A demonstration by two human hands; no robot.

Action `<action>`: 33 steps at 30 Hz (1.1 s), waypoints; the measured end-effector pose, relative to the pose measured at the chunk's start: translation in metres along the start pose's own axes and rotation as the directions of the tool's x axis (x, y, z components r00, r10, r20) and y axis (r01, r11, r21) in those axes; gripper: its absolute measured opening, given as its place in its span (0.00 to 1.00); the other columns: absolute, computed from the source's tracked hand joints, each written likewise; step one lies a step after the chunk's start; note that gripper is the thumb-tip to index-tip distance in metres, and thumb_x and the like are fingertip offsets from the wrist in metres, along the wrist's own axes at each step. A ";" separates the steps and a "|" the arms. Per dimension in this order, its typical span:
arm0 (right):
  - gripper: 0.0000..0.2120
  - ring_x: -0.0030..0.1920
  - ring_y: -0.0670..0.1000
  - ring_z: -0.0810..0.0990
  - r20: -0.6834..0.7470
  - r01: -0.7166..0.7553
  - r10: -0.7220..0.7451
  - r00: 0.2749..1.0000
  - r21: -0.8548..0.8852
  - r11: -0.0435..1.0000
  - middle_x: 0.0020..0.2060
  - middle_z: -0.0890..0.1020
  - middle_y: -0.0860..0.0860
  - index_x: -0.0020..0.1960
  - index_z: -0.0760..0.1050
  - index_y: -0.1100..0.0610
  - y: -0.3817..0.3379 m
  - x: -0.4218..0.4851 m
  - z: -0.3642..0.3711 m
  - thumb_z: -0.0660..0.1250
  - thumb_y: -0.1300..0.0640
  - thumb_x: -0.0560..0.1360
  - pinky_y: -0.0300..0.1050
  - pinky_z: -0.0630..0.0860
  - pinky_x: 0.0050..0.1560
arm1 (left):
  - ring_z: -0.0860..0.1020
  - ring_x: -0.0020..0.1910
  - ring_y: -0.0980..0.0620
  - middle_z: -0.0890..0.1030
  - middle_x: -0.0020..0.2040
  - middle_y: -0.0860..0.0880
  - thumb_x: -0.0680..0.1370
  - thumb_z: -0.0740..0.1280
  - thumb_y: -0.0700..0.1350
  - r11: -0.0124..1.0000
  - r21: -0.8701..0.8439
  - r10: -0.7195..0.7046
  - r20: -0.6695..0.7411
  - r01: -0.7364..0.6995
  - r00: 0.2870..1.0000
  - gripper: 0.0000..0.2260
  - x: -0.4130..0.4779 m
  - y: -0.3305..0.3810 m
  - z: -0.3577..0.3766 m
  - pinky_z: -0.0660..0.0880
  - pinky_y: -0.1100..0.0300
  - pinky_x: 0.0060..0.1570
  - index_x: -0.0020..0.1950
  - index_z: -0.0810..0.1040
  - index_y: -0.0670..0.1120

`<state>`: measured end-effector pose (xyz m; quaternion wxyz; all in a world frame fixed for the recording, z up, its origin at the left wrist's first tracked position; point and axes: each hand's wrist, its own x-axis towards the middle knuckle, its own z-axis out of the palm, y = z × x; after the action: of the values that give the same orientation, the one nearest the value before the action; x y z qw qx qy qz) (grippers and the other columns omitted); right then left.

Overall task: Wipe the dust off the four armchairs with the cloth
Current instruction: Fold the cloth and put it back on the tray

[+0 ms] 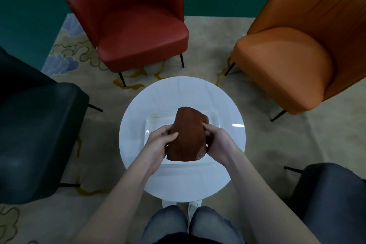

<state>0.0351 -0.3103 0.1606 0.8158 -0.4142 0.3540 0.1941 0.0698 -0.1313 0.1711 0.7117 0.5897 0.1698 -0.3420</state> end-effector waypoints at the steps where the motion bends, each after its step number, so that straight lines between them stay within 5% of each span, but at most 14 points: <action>1: 0.09 0.37 0.48 0.76 -0.018 0.030 -0.030 0.999 -0.029 0.999 0.31 0.79 0.47 0.45 0.79 0.55 0.001 0.001 -0.001 0.62 0.56 0.81 0.43 0.70 0.41 | 0.80 0.56 0.46 0.83 0.57 0.43 0.78 0.65 0.34 1.000 -0.004 -0.003 -0.008 0.003 1.000 0.10 0.000 0.000 -0.001 0.75 0.52 0.58 0.58 0.80 0.41; 4: 0.07 0.42 0.50 0.77 -0.033 0.074 -0.077 0.997 -0.076 0.994 0.41 0.80 0.50 0.56 0.75 0.56 0.005 0.003 -0.003 0.63 0.54 0.81 0.44 0.72 0.42 | 0.80 0.59 0.45 0.83 0.59 0.43 0.79 0.65 0.39 1.000 0.023 -0.014 0.009 0.014 1.000 0.11 0.001 0.001 -0.001 0.74 0.50 0.61 0.61 0.80 0.44; 9: 0.09 0.41 0.49 0.81 0.006 0.085 -0.085 0.996 -0.095 0.992 0.41 0.83 0.53 0.51 0.78 0.61 0.006 -0.003 0.004 0.66 0.55 0.80 0.43 0.75 0.47 | 0.82 0.58 0.49 0.84 0.57 0.45 0.78 0.67 0.53 0.987 0.089 -0.145 0.146 0.133 0.979 0.18 0.002 0.004 0.011 0.75 0.55 0.61 0.61 0.80 0.42; 13: 0.07 0.41 0.48 0.80 -0.006 0.114 -0.115 0.993 -0.118 0.986 0.37 0.82 0.51 0.46 0.76 0.58 0.007 -0.007 0.006 0.68 0.55 0.79 0.44 0.74 0.42 | 0.82 0.57 0.45 0.85 0.54 0.44 0.76 0.71 0.49 0.992 0.090 -0.095 0.063 0.089 0.993 0.17 0.006 0.003 0.017 0.77 0.56 0.57 0.60 0.80 0.40; 20: 0.09 0.37 0.46 0.79 -0.050 0.235 -0.249 0.967 -0.193 0.952 0.34 0.79 0.49 0.41 0.72 0.56 0.005 -0.011 0.011 0.68 0.57 0.79 0.38 0.72 0.38 | 0.80 0.60 0.45 0.83 0.59 0.42 0.72 0.75 0.45 0.999 0.048 -0.033 0.163 0.025 0.986 0.23 0.006 0.003 0.013 0.74 0.52 0.63 0.64 0.78 0.38; 24: 0.11 0.38 0.48 0.76 -0.075 0.343 -0.375 0.924 -0.273 0.899 0.34 0.75 0.50 0.39 0.71 0.57 0.004 -0.012 0.009 0.70 0.60 0.77 0.38 0.71 0.39 | 0.82 0.56 0.46 0.84 0.55 0.43 0.75 0.71 0.37 1.000 0.001 -0.003 0.085 0.003 0.996 0.15 0.005 0.002 0.015 0.77 0.57 0.57 0.61 0.79 0.39; 27: 0.12 0.38 0.48 0.76 -0.048 0.308 -0.319 0.946 -0.160 0.938 0.34 0.76 0.49 0.38 0.69 0.55 0.006 -0.014 0.007 0.66 0.60 0.79 0.40 0.72 0.41 | 0.83 0.52 0.47 0.84 0.55 0.42 0.73 0.72 0.36 1.000 0.009 -0.020 0.091 0.019 0.996 0.17 0.003 0.006 0.018 0.80 0.58 0.51 0.61 0.78 0.39; 30: 0.06 0.42 0.51 0.74 -0.017 0.239 -0.239 0.971 -0.001 0.971 0.39 0.77 0.52 0.47 0.74 0.57 0.006 -0.015 0.007 0.61 0.58 0.81 0.41 0.70 0.44 | 0.84 0.51 0.48 0.85 0.54 0.43 0.72 0.73 0.36 0.998 0.026 -0.059 0.160 0.056 0.985 0.18 0.002 0.011 0.022 0.80 0.58 0.49 0.61 0.78 0.40; 33: 0.12 0.53 0.53 0.80 0.003 0.197 -0.199 0.980 0.105 0.975 0.52 0.82 0.57 0.62 0.76 0.60 0.005 -0.015 0.007 0.60 0.56 0.82 0.49 0.73 0.58 | 0.84 0.51 0.49 0.85 0.53 0.44 0.74 0.71 0.36 0.997 0.015 -0.073 0.187 0.071 0.980 0.15 0.001 0.013 0.025 0.80 0.57 0.52 0.61 0.79 0.40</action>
<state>0.0249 -0.3018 0.1724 0.8539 -0.4031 0.3149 0.0960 0.0754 -0.1548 0.1857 0.7092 0.5513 0.1219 -0.4221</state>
